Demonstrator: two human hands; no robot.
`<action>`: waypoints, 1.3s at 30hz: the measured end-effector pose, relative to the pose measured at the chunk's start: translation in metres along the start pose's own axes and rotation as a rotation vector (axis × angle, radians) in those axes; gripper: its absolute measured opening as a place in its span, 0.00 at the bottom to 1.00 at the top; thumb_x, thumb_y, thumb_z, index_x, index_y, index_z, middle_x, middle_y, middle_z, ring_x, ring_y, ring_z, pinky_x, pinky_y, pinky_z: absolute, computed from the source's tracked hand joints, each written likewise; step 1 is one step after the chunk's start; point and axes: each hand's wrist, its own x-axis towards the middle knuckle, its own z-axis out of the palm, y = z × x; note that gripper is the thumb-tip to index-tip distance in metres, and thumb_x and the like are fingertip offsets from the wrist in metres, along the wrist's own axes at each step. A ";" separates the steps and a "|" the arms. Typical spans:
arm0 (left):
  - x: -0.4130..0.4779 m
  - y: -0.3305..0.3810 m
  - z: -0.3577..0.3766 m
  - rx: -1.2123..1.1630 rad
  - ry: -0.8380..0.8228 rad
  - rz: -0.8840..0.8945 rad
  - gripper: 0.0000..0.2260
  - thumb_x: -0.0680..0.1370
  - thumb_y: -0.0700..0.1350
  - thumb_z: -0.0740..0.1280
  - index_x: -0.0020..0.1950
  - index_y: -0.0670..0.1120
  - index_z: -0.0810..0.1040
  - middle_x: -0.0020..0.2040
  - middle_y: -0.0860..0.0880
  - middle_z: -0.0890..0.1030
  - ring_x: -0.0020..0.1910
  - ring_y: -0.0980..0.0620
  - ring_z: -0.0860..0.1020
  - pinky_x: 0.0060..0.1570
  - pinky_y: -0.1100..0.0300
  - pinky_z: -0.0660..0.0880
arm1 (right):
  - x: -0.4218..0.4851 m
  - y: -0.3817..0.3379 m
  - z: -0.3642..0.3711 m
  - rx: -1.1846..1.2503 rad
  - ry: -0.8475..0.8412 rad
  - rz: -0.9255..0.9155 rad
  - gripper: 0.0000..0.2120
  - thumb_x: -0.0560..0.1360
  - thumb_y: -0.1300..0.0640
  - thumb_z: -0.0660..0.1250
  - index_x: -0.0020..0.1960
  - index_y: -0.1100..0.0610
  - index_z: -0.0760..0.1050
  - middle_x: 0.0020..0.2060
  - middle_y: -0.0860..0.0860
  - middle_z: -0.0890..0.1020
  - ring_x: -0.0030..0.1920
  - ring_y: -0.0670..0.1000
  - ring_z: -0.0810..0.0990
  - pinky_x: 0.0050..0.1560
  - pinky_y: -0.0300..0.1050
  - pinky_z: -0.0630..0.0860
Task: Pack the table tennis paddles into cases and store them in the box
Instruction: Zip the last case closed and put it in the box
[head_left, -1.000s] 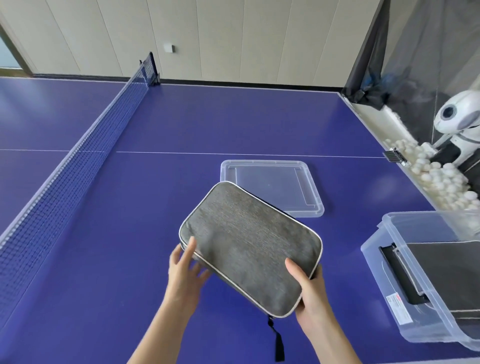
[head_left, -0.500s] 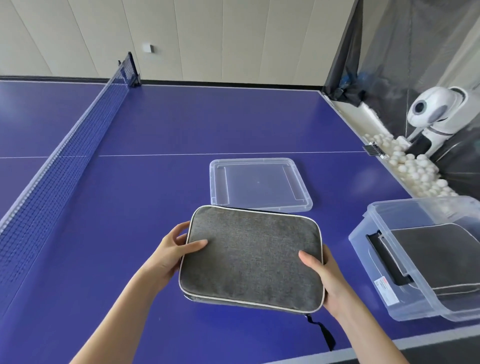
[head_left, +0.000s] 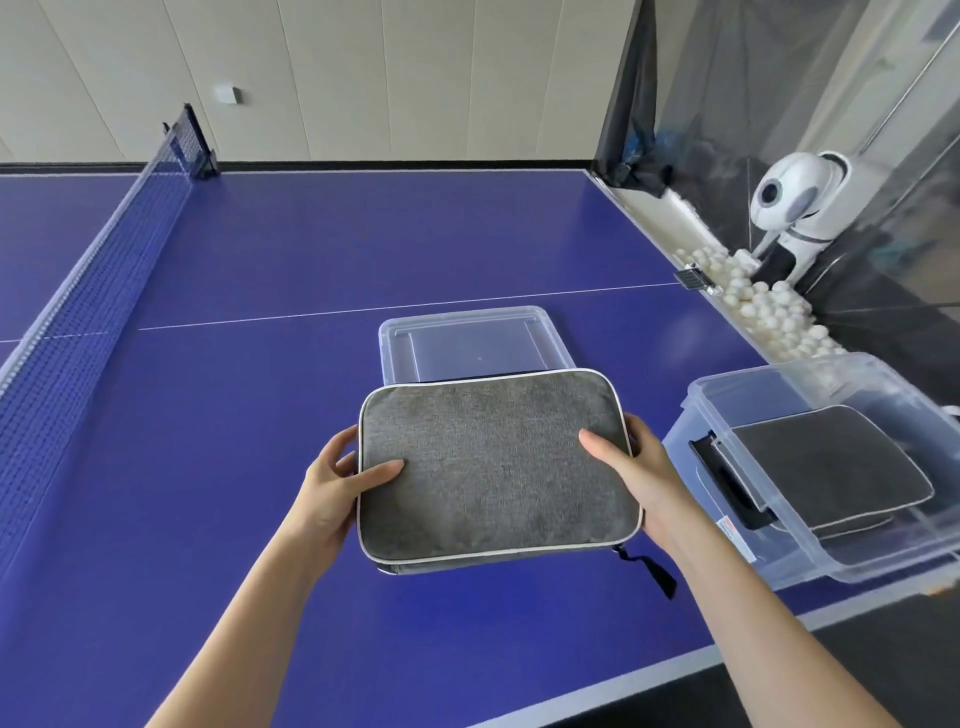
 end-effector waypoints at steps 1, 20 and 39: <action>0.000 0.002 0.003 0.000 -0.003 0.010 0.30 0.62 0.40 0.80 0.61 0.53 0.75 0.52 0.47 0.85 0.48 0.48 0.84 0.39 0.58 0.80 | 0.000 0.000 -0.003 0.002 0.009 -0.007 0.23 0.62 0.44 0.77 0.54 0.45 0.75 0.47 0.43 0.84 0.45 0.43 0.84 0.40 0.42 0.78; -0.040 0.002 0.203 0.029 -0.031 0.151 0.33 0.59 0.39 0.80 0.62 0.49 0.75 0.49 0.49 0.86 0.45 0.49 0.85 0.35 0.61 0.80 | -0.028 -0.026 -0.193 0.079 0.123 -0.154 0.19 0.68 0.50 0.75 0.57 0.49 0.76 0.49 0.48 0.84 0.46 0.49 0.84 0.42 0.49 0.81; -0.044 -0.040 0.402 0.044 -0.079 0.151 0.25 0.68 0.37 0.76 0.63 0.47 0.75 0.49 0.50 0.85 0.43 0.51 0.85 0.35 0.61 0.79 | -0.033 -0.029 -0.394 0.041 0.199 -0.141 0.18 0.65 0.44 0.76 0.53 0.47 0.78 0.48 0.48 0.84 0.49 0.53 0.83 0.49 0.54 0.81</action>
